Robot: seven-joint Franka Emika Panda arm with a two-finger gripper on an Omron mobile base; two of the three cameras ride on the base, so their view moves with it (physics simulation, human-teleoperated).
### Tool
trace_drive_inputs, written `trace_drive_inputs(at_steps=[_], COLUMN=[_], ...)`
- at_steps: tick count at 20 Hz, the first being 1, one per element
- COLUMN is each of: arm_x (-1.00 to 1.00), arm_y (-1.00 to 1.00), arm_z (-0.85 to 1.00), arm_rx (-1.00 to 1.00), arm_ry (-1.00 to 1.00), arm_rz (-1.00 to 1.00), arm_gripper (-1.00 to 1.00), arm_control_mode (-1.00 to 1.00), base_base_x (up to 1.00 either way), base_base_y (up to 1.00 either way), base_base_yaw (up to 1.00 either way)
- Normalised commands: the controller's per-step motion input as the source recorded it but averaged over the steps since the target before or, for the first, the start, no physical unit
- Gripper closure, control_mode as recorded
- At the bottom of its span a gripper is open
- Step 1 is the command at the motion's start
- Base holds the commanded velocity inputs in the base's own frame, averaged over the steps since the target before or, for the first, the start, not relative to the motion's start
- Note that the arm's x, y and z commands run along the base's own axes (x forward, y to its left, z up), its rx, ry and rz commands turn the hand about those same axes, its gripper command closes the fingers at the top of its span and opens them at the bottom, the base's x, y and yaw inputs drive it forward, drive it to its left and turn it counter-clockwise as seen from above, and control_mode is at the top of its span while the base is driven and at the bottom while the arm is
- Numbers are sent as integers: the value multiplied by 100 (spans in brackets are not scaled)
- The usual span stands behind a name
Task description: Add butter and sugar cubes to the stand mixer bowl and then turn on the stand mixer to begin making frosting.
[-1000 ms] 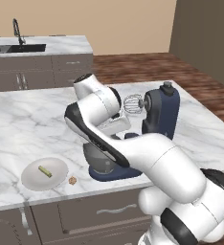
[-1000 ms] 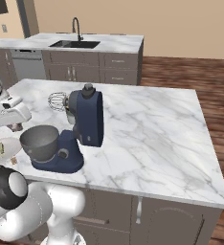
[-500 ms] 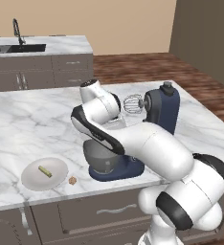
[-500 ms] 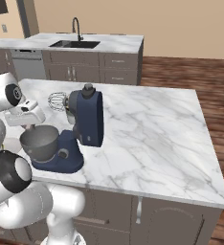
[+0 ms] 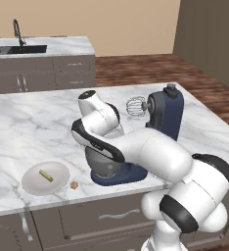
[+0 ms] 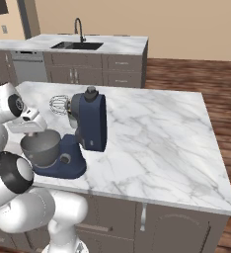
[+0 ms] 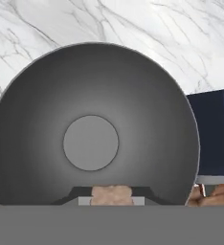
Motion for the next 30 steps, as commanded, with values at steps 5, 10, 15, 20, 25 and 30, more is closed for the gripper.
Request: trace_drive_inputs(at_steps=[5, 10, 15, 20, 25, 30], arm_x=[29, 13, 15, 12, 0, 0], arm_y=[0, 9, 1, 2, 4, 2], arm_z=[-34, -40, -33, -29, -17, -30], arm_rx=[0, -1, 0, 0, 0, -1], arm_ry=[0, 0, 0, 0, 0, 0], arm_rz=[0, 0, 0, 0, 0, 0], arm_gripper=[100, 100, 100, 100, 100, 100], arm_control_mode=[-100, -100, -100, -100, -100, -100], base_base_x=[0, 0, 0, 0, 0, 0], base_base_y=[0, 0, 0, 0, 0, 0], base_base_yaw=[0, 0, 0, 0, 0, 0])
